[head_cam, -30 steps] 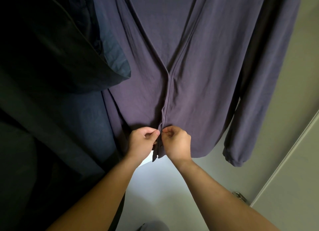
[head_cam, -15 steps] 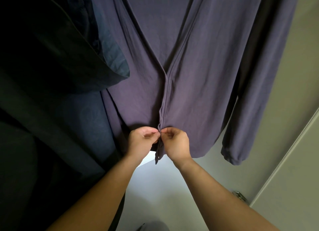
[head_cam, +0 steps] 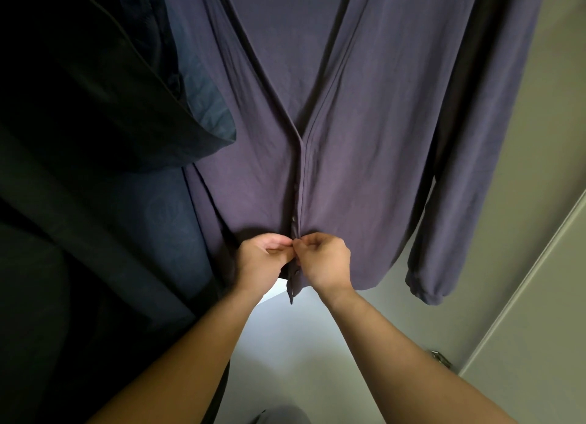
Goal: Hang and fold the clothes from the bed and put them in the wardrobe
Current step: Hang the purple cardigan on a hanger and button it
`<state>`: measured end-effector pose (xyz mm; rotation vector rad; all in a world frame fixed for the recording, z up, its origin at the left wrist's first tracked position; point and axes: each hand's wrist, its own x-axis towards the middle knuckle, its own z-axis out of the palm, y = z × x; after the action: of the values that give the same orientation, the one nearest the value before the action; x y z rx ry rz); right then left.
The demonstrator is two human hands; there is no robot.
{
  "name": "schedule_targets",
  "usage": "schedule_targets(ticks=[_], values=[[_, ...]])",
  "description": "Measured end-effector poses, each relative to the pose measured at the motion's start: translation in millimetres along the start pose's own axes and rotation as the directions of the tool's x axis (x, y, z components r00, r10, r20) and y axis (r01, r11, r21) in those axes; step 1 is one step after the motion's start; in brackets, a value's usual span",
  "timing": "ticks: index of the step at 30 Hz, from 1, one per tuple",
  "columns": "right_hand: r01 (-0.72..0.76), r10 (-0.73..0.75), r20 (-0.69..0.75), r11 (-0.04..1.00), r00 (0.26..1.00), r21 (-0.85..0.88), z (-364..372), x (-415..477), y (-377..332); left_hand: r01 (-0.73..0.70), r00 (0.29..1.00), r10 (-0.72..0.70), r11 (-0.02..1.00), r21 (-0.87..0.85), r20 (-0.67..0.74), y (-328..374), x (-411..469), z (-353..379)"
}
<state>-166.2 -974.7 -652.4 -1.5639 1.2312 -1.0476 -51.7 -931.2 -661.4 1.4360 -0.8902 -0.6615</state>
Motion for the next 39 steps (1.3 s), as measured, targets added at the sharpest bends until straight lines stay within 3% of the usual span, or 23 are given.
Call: schedule_targets(ticks=[7,18,23,29,39], values=[[0.008,-0.006,-0.049,0.999,0.999,0.051,2,-3,6,0.012,1.000,-0.012,1.000,0.005,-0.006,-3,2,-1],[-0.181,0.184,0.010,0.954,0.983,0.237,-1,0,7,-0.018,1.000,0.017,0.998,0.062,0.014,-6,0,-3],[-0.384,0.366,0.140,0.776,0.920,0.499,-5,3,1,-0.044,0.998,0.041,0.997,0.059,0.040,-9,-2,-6],[-0.572,0.464,0.346,0.557,0.815,0.602,-8,0,2,-0.077,0.992,0.073,0.997,0.031,0.101,-9,-1,-10],[-0.590,0.405,0.429,0.553,0.808,0.588,-8,-1,3,-0.169,0.986,0.164,0.971,0.170,0.043,-11,1,-12]])
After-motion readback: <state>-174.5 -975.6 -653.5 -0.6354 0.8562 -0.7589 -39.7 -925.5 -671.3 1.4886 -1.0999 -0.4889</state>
